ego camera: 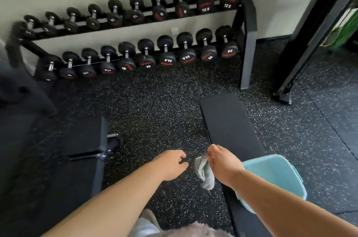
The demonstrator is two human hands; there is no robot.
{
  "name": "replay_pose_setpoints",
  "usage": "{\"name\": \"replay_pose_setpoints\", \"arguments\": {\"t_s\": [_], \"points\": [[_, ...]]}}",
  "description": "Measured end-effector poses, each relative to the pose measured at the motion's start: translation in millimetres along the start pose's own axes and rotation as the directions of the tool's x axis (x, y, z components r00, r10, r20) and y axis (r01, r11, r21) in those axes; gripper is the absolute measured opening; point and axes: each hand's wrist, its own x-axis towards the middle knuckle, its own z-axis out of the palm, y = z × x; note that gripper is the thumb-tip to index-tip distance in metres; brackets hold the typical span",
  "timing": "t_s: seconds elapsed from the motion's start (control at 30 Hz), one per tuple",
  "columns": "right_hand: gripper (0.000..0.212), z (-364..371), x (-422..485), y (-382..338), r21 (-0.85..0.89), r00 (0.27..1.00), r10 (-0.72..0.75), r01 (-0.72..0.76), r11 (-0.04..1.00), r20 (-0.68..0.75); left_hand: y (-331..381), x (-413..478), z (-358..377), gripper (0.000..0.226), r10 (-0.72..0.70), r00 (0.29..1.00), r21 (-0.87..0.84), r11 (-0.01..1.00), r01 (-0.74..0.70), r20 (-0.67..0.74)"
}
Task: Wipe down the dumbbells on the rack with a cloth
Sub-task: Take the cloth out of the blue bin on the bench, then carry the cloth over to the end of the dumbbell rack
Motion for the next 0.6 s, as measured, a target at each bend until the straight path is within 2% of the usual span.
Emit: {"name": "replay_pose_setpoints", "arguments": {"t_s": [0.13, 0.27, 0.43, 0.6], "points": [[0.015, 3.4, 26.1, -41.4, -0.032, 0.999, -0.029, 0.03, 0.999, 0.034, -47.4, -8.1, -13.2, 0.047, -0.083, 0.996, -0.073, 0.994, 0.081, -0.026], [0.016, 12.1, 50.2, -79.9, -0.054, 0.996, -0.008, 0.013, 0.998, 0.083, -97.1, -7.9, -28.1, 0.049, -0.108, 0.994, -0.123, 0.987, 0.103, -0.036], [0.003, 22.5, 88.3, -131.0, -0.118, 0.986, 0.021, -0.001, 0.993, 0.165, -163.7, -1.5, -46.6, 0.048, -0.157, 0.987, -0.188, 0.971, 0.148, -0.03], [0.006, 35.2, 132.8, -188.9, -0.161, 0.967, 0.064, -0.024, 0.987, 0.247, -238.0, 13.6, -68.6, 0.049, -0.178, 0.984, -0.216, 0.961, 0.174, -0.003]]}}
